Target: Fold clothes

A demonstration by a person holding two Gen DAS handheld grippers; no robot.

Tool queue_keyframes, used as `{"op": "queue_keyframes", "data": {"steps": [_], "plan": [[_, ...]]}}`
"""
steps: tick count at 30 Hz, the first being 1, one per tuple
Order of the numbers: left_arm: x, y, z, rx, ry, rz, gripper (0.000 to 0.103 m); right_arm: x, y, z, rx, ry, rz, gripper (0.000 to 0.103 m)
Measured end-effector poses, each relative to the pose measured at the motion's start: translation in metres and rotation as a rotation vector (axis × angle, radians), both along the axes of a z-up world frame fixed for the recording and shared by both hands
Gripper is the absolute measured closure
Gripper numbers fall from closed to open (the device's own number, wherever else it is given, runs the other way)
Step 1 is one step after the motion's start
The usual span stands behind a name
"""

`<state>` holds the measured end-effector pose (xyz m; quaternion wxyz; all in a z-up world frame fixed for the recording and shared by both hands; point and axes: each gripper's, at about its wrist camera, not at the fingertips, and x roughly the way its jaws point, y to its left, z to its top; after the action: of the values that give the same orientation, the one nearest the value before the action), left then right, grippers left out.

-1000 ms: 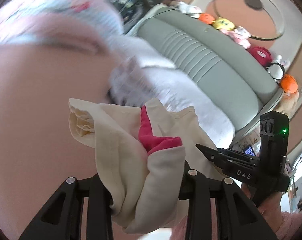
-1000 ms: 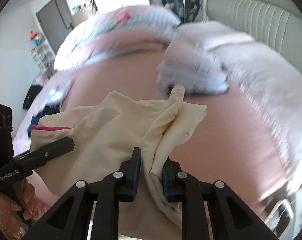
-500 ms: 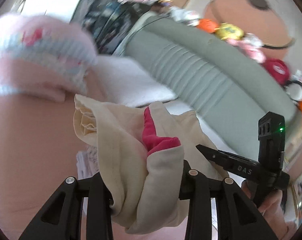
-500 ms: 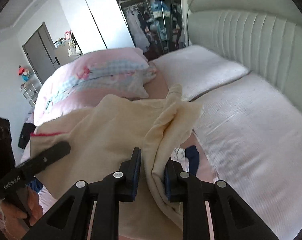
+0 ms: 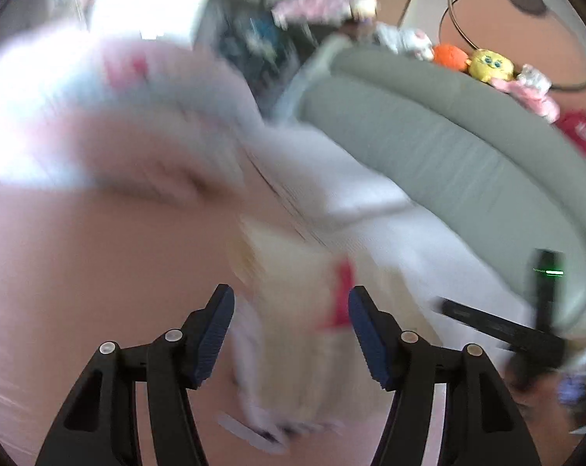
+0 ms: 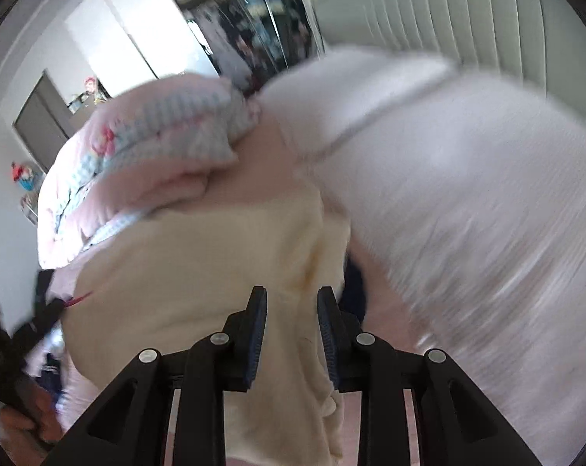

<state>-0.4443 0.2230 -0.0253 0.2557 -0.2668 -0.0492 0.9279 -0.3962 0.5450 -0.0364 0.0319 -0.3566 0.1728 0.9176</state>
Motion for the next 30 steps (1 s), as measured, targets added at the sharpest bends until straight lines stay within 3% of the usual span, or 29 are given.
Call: {"op": "queue_keyframes", "data": {"steps": [1,4,6,7,8,11,14,15,17,20,23,26,27,29,30], "plan": [[0.003,0.007,0.007,0.009,0.040,-0.043,0.045,0.002,-0.002,0.005,0.032,0.016,-0.004,0.075],[-0.015,0.048,-0.001,-0.019,-0.046,-0.248,0.045,-0.009,-0.011,0.000,0.066,0.009,0.017,0.075],[-0.035,0.068,-0.025,-0.107,-0.125,-0.243,0.049,-0.017,-0.015,-0.013,0.065,-0.015,0.025,0.075],[-0.043,0.071,-0.038,-0.142,-0.161,-0.220,0.058,-0.021,-0.017,-0.020,0.065,-0.027,0.030,0.075],[-0.048,0.063,-0.049,-0.121,-0.194,-0.193,0.058,-0.025,-0.019,-0.026,0.064,-0.040,0.034,0.075],[-0.055,0.021,-0.081,0.089,-0.298,-0.113,0.055,-0.037,-0.025,-0.046,0.063,-0.076,0.047,0.075],[-0.057,-0.003,-0.119,0.301,-0.410,-0.062,0.034,-0.049,-0.031,-0.065,0.062,-0.112,0.059,0.075],[-0.057,-0.009,-0.133,0.366,-0.448,-0.044,0.020,-0.053,-0.033,-0.072,0.062,-0.125,0.063,0.075],[-0.056,-0.015,-0.145,0.459,-0.485,-0.026,0.018,-0.053,-0.041,-0.072,0.114,-0.119,0.059,0.075],[-0.048,-0.006,-0.133,0.386,-0.393,0.007,0.018,-0.053,-0.042,-0.066,0.139,-0.122,0.049,0.075],[-0.054,-0.006,-0.134,0.387,-0.412,0.000,0.017,-0.055,-0.048,-0.065,0.190,-0.125,0.062,0.075],[-0.059,0.001,-0.109,0.288,-0.388,-0.021,0.018,-0.049,-0.043,-0.063,0.140,-0.111,0.044,0.075],[-0.056,0.003,-0.095,0.246,-0.358,-0.012,0.018,-0.045,-0.040,-0.058,0.126,-0.098,0.032,0.075],[-0.038,-0.002,-0.061,0.185,-0.212,0.050,0.018,-0.036,-0.036,-0.046,0.098,-0.071,0.008,0.074],[-0.029,-0.001,-0.048,0.160,-0.142,0.054,0.018,-0.030,-0.035,-0.036,0.104,-0.051,-0.011,0.068]]}}
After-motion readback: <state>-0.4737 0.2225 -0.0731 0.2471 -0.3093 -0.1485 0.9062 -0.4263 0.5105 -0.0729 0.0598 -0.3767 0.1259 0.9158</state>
